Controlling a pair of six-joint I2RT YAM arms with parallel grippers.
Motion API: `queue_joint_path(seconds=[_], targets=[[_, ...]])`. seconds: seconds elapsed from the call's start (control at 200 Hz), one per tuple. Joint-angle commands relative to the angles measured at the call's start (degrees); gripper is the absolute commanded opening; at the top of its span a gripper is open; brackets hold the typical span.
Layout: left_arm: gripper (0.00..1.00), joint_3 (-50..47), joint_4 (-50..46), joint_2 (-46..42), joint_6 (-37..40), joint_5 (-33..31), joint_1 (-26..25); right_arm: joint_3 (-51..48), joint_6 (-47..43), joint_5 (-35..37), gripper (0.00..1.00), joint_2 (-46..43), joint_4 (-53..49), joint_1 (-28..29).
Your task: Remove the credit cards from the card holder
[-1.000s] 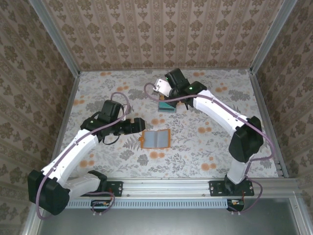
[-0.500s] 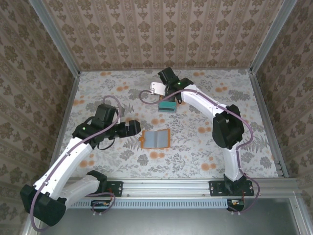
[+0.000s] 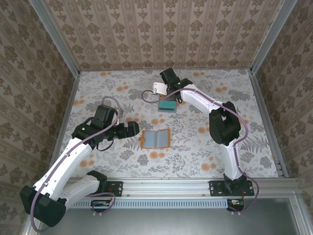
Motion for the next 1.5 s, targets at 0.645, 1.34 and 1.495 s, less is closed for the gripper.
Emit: queue_joint_path(seconds=[0.645,1.34,1.495], targets=[[1.0,-0.77,-0.63,1.0,0.14,0.88,1.78,2.16,3.23,8.11,0.25,5.46,12.24,-2.17],[1.0,-3.31,13.66,10.94,-2.29,5.96,0.64,-12.34,41.86,-1.15,0.26,-20.48,1.17,1.17],[0.96,-4.12,18.06,15.42,-3.68,8.34,-0.54,-20.46,57.82,-8.13,0.26,-27.2,-2.86,2.92]])
